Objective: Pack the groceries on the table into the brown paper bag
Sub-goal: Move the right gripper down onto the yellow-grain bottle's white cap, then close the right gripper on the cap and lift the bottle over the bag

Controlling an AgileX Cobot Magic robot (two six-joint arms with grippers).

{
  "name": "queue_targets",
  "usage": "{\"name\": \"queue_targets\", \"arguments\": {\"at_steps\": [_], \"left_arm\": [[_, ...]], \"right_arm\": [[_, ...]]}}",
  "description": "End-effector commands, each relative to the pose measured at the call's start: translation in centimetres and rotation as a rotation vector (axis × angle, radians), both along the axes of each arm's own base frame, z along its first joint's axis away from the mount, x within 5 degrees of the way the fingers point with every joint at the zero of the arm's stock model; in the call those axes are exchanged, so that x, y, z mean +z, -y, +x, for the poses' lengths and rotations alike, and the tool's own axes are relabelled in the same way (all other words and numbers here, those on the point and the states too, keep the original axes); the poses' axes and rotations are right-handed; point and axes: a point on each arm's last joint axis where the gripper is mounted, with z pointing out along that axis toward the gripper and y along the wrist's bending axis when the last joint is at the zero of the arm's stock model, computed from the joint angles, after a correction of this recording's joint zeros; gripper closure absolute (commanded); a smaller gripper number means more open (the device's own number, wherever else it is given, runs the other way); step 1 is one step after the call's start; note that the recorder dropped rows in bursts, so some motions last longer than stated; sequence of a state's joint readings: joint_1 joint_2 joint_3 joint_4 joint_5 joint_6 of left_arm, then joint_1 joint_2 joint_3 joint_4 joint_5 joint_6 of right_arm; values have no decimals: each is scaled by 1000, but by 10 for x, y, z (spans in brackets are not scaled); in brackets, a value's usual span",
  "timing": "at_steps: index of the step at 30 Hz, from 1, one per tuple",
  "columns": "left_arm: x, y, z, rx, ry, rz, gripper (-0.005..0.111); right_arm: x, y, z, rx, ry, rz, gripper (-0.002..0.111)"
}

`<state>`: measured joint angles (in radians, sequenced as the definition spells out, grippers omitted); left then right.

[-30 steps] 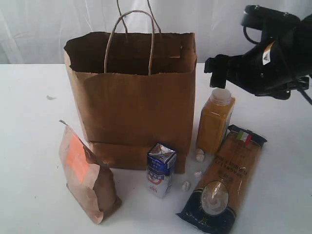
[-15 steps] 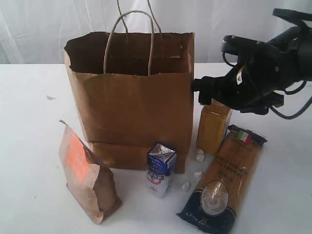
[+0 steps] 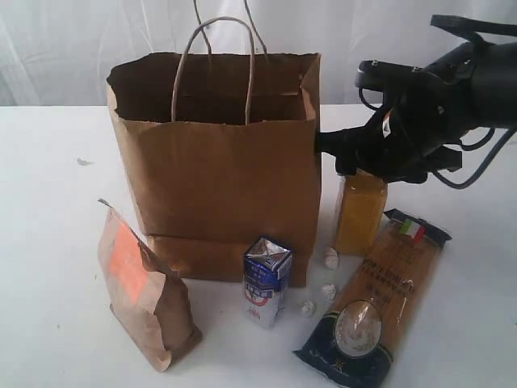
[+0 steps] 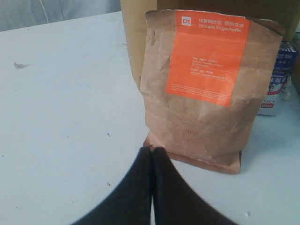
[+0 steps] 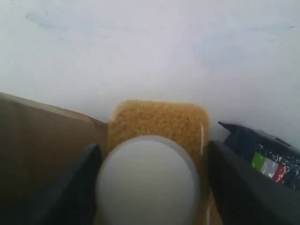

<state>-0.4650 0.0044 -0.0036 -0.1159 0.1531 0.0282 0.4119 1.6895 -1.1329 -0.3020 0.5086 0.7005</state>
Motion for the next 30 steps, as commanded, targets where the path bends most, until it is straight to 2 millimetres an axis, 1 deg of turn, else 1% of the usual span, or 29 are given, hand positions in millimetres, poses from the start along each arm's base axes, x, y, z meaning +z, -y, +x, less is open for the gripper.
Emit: {"name": "queue_targets", "arguments": {"at_steps": [1, 3, 5, 9, 10, 14, 19, 21, 23, 27, 28, 29, 30], "left_arm": [[-1, 0, 0, 3, 4, -3, 107], [-1, 0, 0, 3, 4, -3, 107], [-1, 0, 0, 3, 4, -3, 107], [-1, 0, 0, 3, 4, -3, 107], [-1, 0, 0, 3, 4, -3, 107], [-1, 0, 0, 3, 4, -3, 107], [-1, 0, 0, 3, 4, -3, 107], [-1, 0, 0, 3, 4, -3, 107], [-1, 0, 0, 3, 4, -3, 107], [-1, 0, 0, 3, 4, -3, 107], [-1, 0, 0, 3, 4, -3, 107], [-1, 0, 0, 3, 4, -3, 107], [-1, 0, 0, 3, 4, -3, 107]], "right_arm": [[0, 4, 0, 110, -8, -122, 63], [-1, 5, -2, 168, -18, -174, 63], [-2, 6, -3, 247, -30, -238, 60], [-3, 7, -5, 278, -51, -269, 40], [-3, 7, -5, 278, -51, -269, 38], [-5, 5, -2, 280, -40, -253, 39], [-16, 4, 0, 279, -77, -257, 44], [-21, 4, 1, 280, -89, -259, 49], [-22, 3, 1, 281, -89, -259, 59], [-15, 4, 1, 283, -73, -262, 93], [-5, 5, -1, 281, -39, -251, 108], [1, 5, -2, 285, -14, -248, 108], [14, 6, -4, 300, 30, -253, 108]]}}
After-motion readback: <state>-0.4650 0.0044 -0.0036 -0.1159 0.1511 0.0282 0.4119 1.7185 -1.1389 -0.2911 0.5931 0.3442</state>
